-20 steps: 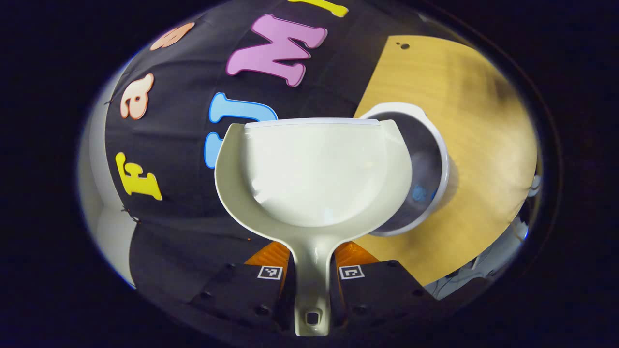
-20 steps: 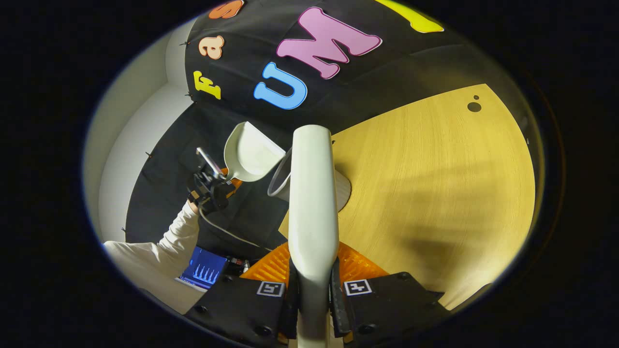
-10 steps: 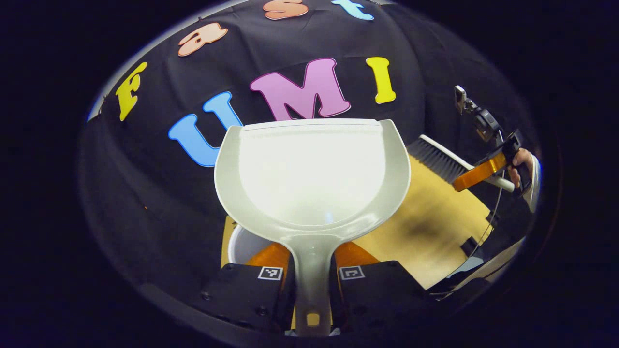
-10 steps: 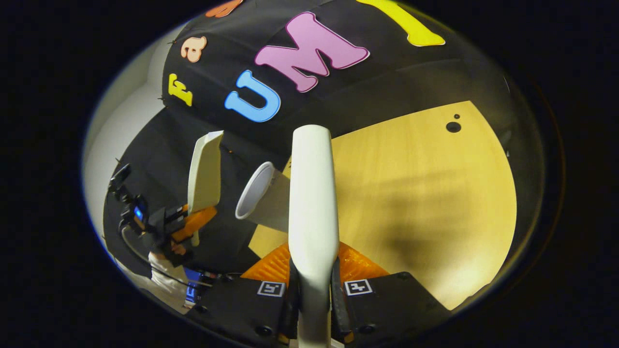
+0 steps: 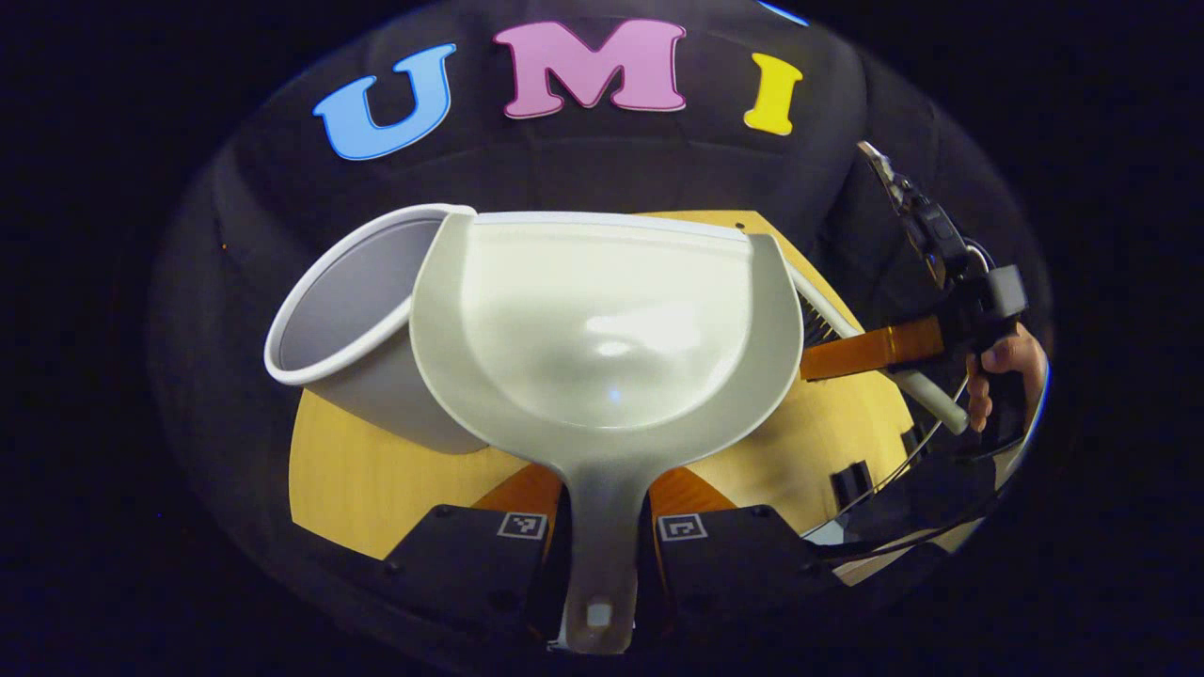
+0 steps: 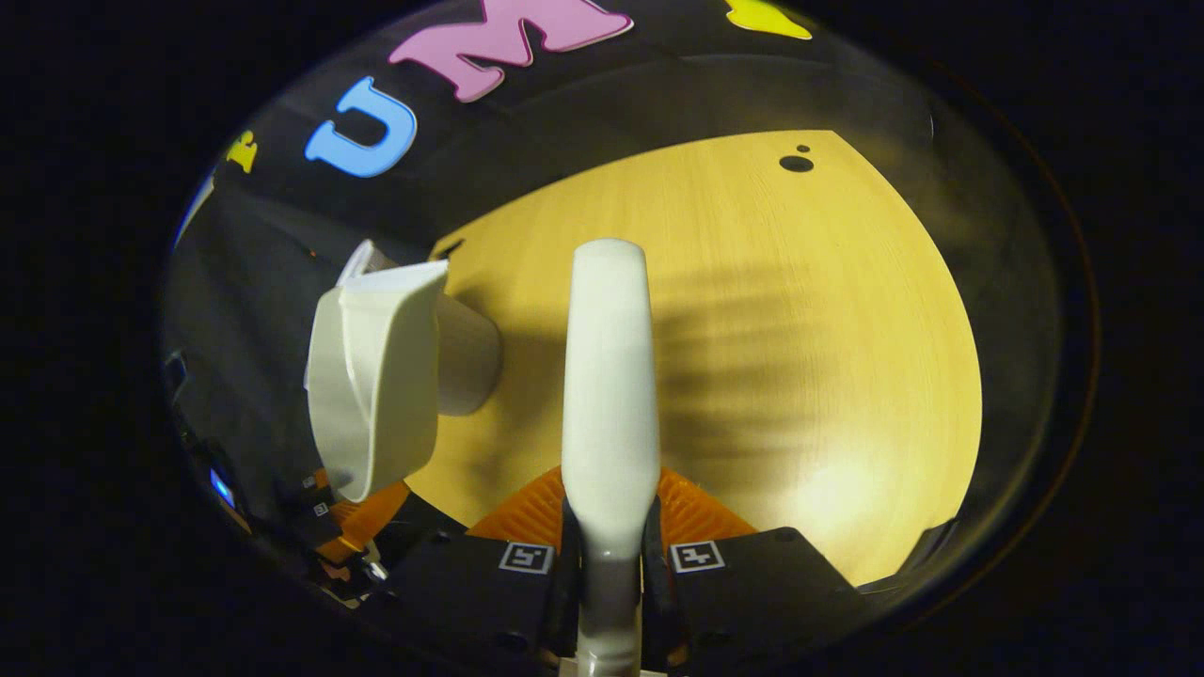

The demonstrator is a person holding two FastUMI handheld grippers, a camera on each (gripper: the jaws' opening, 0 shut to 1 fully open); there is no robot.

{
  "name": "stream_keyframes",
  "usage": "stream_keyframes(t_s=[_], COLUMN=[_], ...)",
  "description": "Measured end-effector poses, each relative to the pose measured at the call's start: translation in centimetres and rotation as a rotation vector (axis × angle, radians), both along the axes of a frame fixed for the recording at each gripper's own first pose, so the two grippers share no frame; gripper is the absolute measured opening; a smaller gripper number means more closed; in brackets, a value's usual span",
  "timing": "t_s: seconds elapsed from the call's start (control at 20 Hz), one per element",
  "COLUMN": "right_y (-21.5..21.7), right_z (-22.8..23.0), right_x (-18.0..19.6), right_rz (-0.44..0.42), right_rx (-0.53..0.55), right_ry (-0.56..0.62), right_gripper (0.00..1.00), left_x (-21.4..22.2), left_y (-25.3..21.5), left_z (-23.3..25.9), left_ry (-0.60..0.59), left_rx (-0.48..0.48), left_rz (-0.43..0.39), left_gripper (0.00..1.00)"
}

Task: Pick up the small broom and dustpan from the desktop, sweep the trash into the dustpan with the broom, and then empty the trash into the garbage bin.

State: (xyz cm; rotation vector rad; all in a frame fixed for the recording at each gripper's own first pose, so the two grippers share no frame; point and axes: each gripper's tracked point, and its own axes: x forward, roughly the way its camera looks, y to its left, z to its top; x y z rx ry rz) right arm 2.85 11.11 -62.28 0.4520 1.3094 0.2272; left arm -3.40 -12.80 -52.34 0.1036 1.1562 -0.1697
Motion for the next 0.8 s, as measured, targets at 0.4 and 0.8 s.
stream_keyframes(t_s=[0.4, 0.8], right_y=[0.0, 0.1], right_z=[-5.1, -10.2], right_x=[-1.8, -5.3], right_rz=[0.001, 0.052], right_rx=[-0.127, -0.259], right_ry=[0.107, 0.224], right_gripper=[0.31, 0.31], left_x=[-1.4, -3.4], left_y=[-0.9, -2.3], left_z=[-9.0, -14.8], left_ry=[0.212, 0.348], left_rx=[-0.039, -0.047], left_rz=[0.090, 0.109], left_gripper=[0.27, 0.27])
